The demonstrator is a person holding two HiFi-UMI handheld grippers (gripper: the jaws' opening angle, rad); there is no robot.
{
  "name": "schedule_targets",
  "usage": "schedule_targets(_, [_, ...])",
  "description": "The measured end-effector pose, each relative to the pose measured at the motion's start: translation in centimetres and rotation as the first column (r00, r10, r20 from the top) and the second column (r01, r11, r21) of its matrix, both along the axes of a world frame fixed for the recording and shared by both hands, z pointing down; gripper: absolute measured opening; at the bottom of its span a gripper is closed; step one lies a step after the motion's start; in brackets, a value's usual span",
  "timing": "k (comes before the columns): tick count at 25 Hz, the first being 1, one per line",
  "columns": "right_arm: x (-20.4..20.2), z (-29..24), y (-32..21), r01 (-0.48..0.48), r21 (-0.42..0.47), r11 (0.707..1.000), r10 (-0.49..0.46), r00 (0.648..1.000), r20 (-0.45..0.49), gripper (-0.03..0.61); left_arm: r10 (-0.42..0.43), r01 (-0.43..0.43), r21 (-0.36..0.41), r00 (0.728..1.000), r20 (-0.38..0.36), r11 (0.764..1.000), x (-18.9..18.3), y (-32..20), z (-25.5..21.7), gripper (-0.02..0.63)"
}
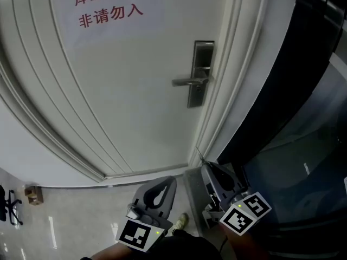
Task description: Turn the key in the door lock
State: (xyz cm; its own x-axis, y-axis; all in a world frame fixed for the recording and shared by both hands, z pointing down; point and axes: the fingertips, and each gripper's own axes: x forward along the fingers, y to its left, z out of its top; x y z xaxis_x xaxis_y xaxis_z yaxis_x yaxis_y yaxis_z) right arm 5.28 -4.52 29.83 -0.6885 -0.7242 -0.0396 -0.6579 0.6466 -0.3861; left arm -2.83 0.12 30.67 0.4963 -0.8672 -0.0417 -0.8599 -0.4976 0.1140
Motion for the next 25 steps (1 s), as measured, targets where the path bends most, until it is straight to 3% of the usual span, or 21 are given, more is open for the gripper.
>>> schedule_targets(6, [2.0, 0.3, -8.2, -0.063, 0.139, 0.988, 0.090, 0.976, -0.198, 0.020, -0.025, 0.026, -0.022, 0.999, 0.021, 0.999, 1.1, -5.1, 0.1, 0.008])
schedule_targets(9, [2.3, 0.6, -11.6, -0.090, 0.265, 0.960, 0.184, 0.916, -0.357, 0.020, -0.022, 0.024, -0.040, 0.999, 0.036, 0.999, 1.2, -7.0, 0.5, 0.008])
schedule_targets(11, [2.1, 0.7, -13.6, -0.083, 0.375, 0.923, 0.269, 0.837, -0.476, 0.020, -0.011, 0.013, -0.045, 0.999, 0.040, 0.999, 1.3, -8.1, 0.6, 0.008])
schedule_targets(14, [1.5, 1.2, -16.4, -0.026, 0.517, 0.856, 0.400, 0.667, -0.628, 0.020, 0.014, -0.012, -0.054, 0.999, 0.047, 0.998, 1.2, -9.7, 0.9, 0.008])
schedule_targets(17, [0.3, 1.5, -18.7, 0.074, 0.639, 0.766, 0.530, 0.489, -0.693, 0.020, 0.031, -0.027, -0.061, 0.998, 0.057, 0.998, 0.7, -11.3, 1.0, 0.008])
schedule_targets(20, [-0.6, 2.2, -20.7, 0.192, 0.693, 0.695, 0.621, 0.325, -0.713, 0.020, 0.038, -0.034, -0.055, 0.997, 0.071, 0.998, 0.3, -13.0, 0.9, 0.008])
schedule_targets(22, [-1.0, 2.9, -21.9, 0.252, 0.701, 0.668, 0.657, 0.245, -0.713, 0.020, 0.041, -0.038, -0.040, 0.995, 0.086, 0.998, 0.4, -14.2, 0.6, 0.008])
schedule_targets(25, [-1.2, 4.0, -23.5, 0.299, 0.697, 0.652, 0.681, 0.173, -0.711, 0.020, 0.030, -0.028, -0.018, 0.995, 0.097, 0.999, 0.9, -16.3, 0.3, 0.008])
